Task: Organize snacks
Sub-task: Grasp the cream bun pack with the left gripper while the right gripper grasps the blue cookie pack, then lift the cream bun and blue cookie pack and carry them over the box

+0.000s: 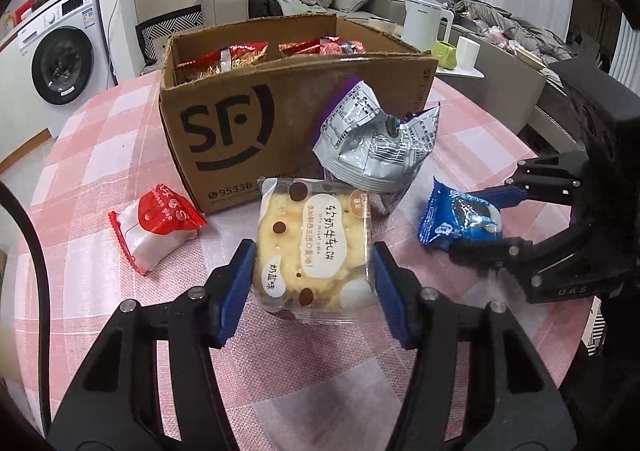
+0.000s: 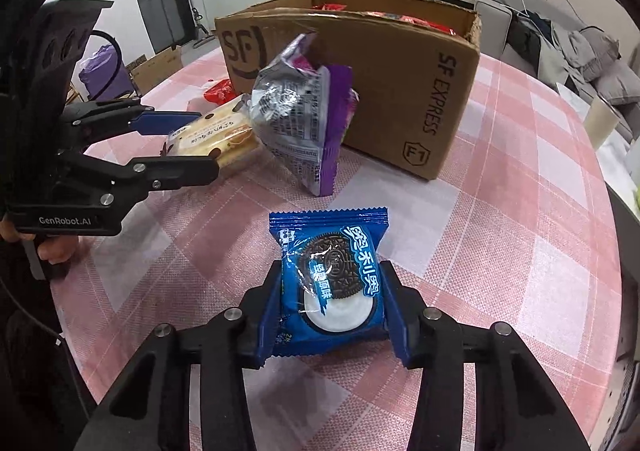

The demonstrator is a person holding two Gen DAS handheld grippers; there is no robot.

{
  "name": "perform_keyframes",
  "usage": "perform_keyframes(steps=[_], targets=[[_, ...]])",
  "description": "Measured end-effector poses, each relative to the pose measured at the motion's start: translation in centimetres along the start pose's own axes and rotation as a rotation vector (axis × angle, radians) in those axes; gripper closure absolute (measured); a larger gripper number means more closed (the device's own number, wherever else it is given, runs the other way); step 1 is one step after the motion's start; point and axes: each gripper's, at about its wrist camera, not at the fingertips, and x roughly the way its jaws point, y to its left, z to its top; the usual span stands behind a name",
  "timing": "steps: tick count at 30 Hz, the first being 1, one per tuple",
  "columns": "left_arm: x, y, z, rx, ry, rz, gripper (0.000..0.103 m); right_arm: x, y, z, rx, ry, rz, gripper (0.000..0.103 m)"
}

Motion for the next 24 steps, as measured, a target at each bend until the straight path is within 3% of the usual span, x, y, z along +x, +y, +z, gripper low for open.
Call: perform_keyframes(steps=[24], targets=[[-6.3,1.0,-0.2,-0.029,-0.106,0.011,0.048,-4.7,-0.2,0.7,0.021,-0.137,0.016,0.057]])
